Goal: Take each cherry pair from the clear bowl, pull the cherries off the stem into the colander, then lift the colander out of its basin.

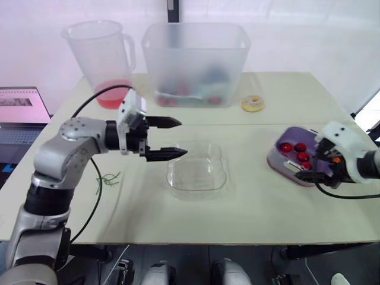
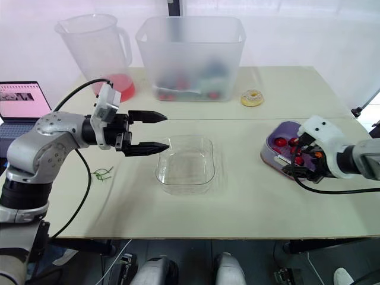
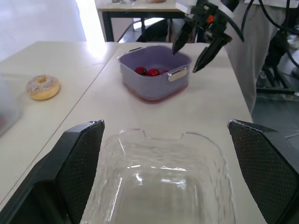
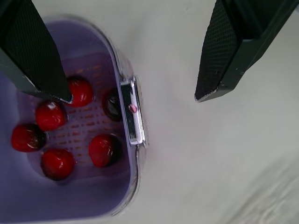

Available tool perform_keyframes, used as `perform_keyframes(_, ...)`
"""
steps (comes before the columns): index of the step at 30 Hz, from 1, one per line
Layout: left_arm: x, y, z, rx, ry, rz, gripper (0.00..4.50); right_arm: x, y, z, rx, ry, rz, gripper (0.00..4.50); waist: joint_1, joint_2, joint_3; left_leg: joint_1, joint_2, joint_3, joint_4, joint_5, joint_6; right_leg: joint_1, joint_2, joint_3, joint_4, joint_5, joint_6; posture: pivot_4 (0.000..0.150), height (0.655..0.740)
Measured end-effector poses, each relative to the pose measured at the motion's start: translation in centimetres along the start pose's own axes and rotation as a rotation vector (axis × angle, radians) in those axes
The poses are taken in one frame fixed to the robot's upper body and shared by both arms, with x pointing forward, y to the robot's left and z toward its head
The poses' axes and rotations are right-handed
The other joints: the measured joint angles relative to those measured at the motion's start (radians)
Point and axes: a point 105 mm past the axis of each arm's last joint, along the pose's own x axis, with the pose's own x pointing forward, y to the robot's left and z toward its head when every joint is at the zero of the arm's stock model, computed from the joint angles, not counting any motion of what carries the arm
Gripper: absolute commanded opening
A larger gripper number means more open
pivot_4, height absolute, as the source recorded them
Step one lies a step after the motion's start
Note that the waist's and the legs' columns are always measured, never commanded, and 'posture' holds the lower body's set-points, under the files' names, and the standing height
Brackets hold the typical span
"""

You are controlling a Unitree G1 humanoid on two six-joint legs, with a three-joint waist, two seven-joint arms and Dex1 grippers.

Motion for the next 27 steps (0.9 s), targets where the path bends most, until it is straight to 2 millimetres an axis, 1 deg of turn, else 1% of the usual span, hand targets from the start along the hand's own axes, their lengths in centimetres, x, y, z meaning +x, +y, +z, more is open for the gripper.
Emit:
perform_keyframes(1,-0.1,-0.1,0.0,0.001,0.002,0.012,4.5,0.5,-0.1,0.0,-0.005,0.004,0.008,3.55,-0.001,0.0,0.0,0.0,0.0,0.0,0.0,0.0,0.0,0.0,0.0,0.0,0.0,0.0,0.0,0.15,0.6886)
perform_keyframes(2,-0.1,-0.1,0.0,0.001,0.003,0.021,4.5,0.9,-0.4,0.0,-0.01,0.008,0.008,3.12,-0.001,0.0,0.0,0.0,0.0,0.0,0.0,0.0,0.0,0.0,0.0,0.0,0.0,0.0,0.0,0.15,0.6886)
perform_keyframes(3,-0.3,-0.1,0.0,0.003,0.0,0.035,4.5,1.4,-0.6,-0.1,-0.018,0.018,0.007,2.5,-0.001,0.0,0.0,0.0,0.0,0.0,0.0,0.0,0.0,0.0,0.0,0.0,0.0,0.0,0.0,0.15,0.6886)
perform_keyframes(4,-0.4,-0.1,0.1,0.001,-0.003,0.044,4.5,1.7,-0.8,-0.3,-0.022,0.028,0.008,2.06,0.001,0.0,0.0,0.0,0.0,0.0,0.0,0.0,0.0,0.0,0.0,0.0,0.0,0.0,0.0,0.15,0.6886)
perform_keyframes(9,-0.6,-0.3,0.0,-0.005,0.011,0.07,4.5,2.9,-0.7,-0.7,-0.04,0.051,0.049,2.06,0.001,0.0,0.0,0.0,0.0,0.0,0.001,0.0,0.0,0.0,0.0,-0.001,0.0,0.0,0.0,0.15,0.6886)
perform_keyframes(14,-0.6,-0.5,0.2,0.002,0.005,0.078,4.5,3.5,-0.9,-1.1,-0.053,0.072,0.055,2.06,0.001,0.0,0.0,0.0,0.0,0.0,0.001,0.0,0.0,0.0,0.0,-0.001,0.0,0.0,0.0,0.15,0.6886)
perform_keyframes(16,-0.6,-0.5,0.3,0.005,0.005,0.081,4.5,3.5,-1.0,-1.2,-0.051,0.075,0.052,1.51,0.001,0.0,0.0,0.0,0.0,0.0,0.001,0.0,0.0,0.0,0.0,-0.001,0.0,0.0,0.0,0.15,0.6886)
perform_keyframes(17,-0.6,-0.5,0.3,0.008,0.006,0.084,4.5,3.5,-1.1,-1.1,-0.049,0.074,0.048,1.16,0.001,0.0,0.0,0.0,0.0,0.0,0.001,0.0,0.0,0.0,0.0,-0.001,0.0,0.0,0.0,0.15,0.6886)
perform_keyframes(19,-0.6,-0.5,0.4,0.009,0.005,0.09,4.5,3.6,-1.0,-1.0,-0.049,0.07,0.059,0.24,0.001,0.0,0.0,0.0,0.0,0.0,0.001,0.0,0.0,0.0,0.0,-0.001,0.0,0.0,0.0,0.15,0.6886)
perform_keyframes(27,-0.6,-0.3,0.3,0.008,0.01,0.091,4.5,3.6,-0.9,-0.9,-0.039,0.07,0.051,0.23,0.001,0.0,0.0,0.0,0.0,0.0,0.001,0.0,0.0,0.0,0.0,-0.001,0.0,0.0,0.0,0.15,0.6886)
